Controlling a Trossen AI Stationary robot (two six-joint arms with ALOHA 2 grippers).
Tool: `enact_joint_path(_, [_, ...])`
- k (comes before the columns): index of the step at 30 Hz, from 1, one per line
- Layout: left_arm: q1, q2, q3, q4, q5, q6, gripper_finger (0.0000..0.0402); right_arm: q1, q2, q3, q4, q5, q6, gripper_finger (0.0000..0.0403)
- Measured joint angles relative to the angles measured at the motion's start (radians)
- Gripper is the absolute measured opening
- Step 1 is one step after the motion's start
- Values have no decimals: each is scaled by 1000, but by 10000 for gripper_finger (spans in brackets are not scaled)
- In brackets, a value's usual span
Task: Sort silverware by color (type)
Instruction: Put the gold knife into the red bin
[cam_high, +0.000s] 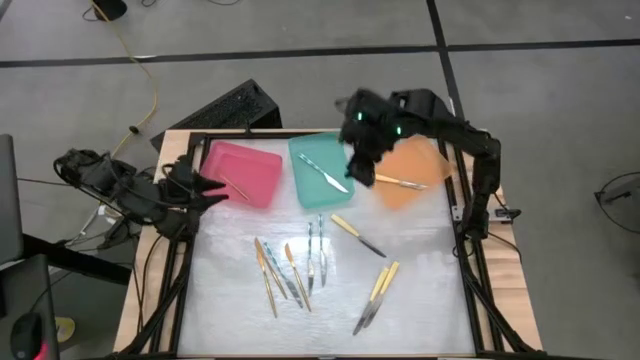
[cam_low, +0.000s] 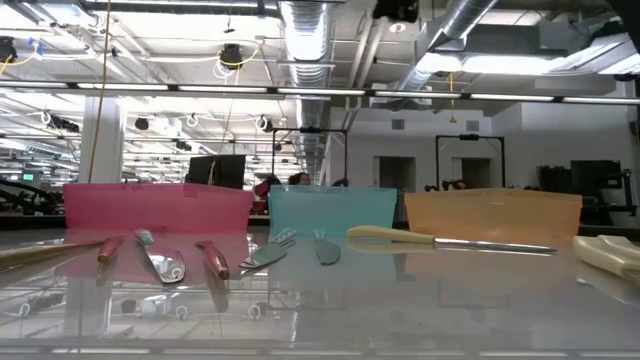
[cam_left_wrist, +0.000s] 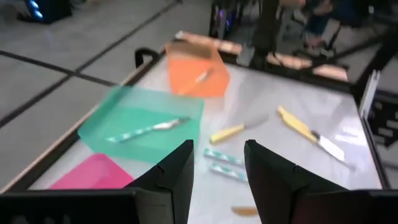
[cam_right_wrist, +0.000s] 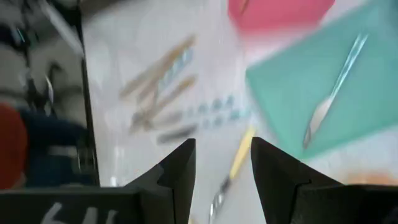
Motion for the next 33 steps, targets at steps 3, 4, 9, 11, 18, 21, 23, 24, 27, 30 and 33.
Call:
enact_joint_path(3, [0, 29, 0, -23, 14, 1, 125, 89, 0, -15, -30, 95, 53, 162])
enact_joint_path(4, [0, 36, 0, -26, 13, 3, 125, 118, 0, -22, -32, 110, 77, 162])
enact_joint_path(9, [0, 53, 0, -10, 56, 7, 125, 252, -7, -23, -35, 238, 166, 162])
enact_joint_path(11, [0, 57, 0, 3, 100, -13, 125, 302, -6, -37, -34, 278, 180, 162])
enact_joint_path(18, [0, 65, -71, 176, 275, -95, 125, 466, -13, -174, -37, 290, 239, 162])
enact_joint_path(21, [0, 93, -95, 224, 323, -126, 125, 550, -41, -250, -35, 297, 292, 162])
enact_joint_path(23, [-1, 121, -111, 257, 353, -143, 125, 609, -68, -309, -33, 316, 358, 162])
enact_joint_path(24, [-2, 136, -119, 277, 371, -147, 125, 641, -82, -339, -33, 324, 398, 162])
enact_joint_path(27, [-14, 199, -130, 319, 445, -103, 125, 740, -134, -440, 1, 365, 528, 162])
enact_joint_path(30, [-41, 282, -130, 318, 526, -41, 125, 833, -185, -538, 54, 416, 654, 162])
enact_joint_path(33, [-72, 367, -130, 321, 568, 25, 125, 907, -221, -627, 110, 464, 755, 162])
